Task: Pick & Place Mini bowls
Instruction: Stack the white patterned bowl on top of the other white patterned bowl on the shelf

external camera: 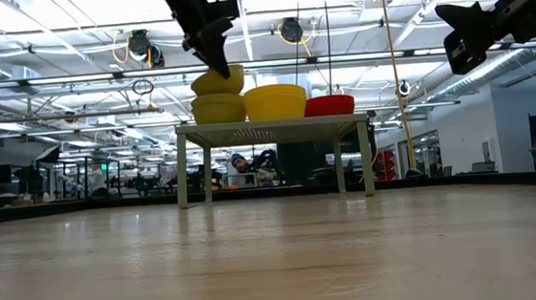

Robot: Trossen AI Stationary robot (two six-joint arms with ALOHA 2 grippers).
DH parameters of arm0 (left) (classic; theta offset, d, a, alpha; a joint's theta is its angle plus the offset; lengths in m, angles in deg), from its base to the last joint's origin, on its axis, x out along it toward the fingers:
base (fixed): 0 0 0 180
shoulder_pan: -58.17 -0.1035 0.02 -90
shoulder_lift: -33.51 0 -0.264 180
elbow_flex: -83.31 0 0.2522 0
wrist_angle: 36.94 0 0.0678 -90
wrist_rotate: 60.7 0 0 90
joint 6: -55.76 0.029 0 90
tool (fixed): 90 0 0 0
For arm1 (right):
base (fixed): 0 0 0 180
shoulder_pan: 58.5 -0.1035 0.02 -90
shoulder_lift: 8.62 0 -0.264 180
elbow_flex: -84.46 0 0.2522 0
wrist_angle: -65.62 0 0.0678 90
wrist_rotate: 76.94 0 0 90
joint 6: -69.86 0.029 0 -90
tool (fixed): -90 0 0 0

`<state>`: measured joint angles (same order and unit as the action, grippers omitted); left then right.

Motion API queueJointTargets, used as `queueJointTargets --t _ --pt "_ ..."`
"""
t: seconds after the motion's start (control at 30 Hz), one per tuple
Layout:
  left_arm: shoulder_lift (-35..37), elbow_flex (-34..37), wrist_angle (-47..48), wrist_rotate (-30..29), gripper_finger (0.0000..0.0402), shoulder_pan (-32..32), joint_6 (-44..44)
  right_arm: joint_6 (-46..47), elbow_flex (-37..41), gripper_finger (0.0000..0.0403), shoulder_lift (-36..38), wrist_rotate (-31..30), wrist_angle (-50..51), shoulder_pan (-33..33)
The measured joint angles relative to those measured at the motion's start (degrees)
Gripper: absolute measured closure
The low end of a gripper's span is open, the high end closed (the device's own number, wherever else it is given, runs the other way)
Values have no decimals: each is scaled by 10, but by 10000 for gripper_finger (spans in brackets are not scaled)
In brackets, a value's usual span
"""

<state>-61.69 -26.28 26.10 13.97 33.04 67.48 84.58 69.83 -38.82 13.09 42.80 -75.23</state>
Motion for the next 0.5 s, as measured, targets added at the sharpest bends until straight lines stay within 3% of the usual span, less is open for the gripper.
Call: queueJointTargets --t 0.2,0.37,0.5 --pt "-4 0 16 3 393 9 -3 0 0 215 0 0 0 0" --pt "-4 0 17 -8 366 8 -4 0 0 211 0 0 0 0" --pt "-9 0 28 -8 367 8 -4 0 0 212 0 0 0 0"
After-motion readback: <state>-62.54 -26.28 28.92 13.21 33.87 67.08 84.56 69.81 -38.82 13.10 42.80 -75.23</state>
